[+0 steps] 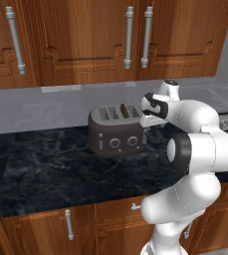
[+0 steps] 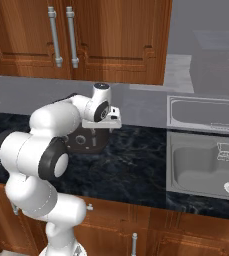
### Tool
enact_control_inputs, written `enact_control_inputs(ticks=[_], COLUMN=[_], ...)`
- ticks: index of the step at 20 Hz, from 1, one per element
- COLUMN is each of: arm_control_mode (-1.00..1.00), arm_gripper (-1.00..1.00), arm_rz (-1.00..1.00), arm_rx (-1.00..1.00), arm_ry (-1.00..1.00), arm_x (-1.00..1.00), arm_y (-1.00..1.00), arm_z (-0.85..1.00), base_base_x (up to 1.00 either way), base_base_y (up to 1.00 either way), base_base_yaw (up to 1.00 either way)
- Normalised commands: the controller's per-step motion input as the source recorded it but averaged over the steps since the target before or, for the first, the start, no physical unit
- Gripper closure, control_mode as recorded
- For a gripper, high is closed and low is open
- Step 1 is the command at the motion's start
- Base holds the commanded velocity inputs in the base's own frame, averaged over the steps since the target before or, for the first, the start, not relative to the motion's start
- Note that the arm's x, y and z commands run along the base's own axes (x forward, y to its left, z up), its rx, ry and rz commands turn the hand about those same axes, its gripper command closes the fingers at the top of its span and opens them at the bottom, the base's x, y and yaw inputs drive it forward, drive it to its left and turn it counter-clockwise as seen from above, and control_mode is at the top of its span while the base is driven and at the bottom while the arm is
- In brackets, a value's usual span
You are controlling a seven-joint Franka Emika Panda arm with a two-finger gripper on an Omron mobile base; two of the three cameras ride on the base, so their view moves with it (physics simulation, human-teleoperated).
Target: Start the toaster. Once the lever pops up, take the bread to the plate on the dining counter.
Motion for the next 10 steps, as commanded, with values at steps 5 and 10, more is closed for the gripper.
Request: enact_control_inputs(ticks=[5,10], arm_control_mode=[-1.00,-1.00], arm_gripper=[-1.00,-1.00], arm_rz=[0.00,0.00], arm_rx=[0.00,0.00], arm_ry=[0.00,0.01], arm_x=[0.00,0.00], arm_y=[0.00,0.00], arm_z=[-0.38,-0.41], base_base_x=[0.00,0.00], base_base_y=[0.00,0.00], base_base_yaw=[0.00,0.00])
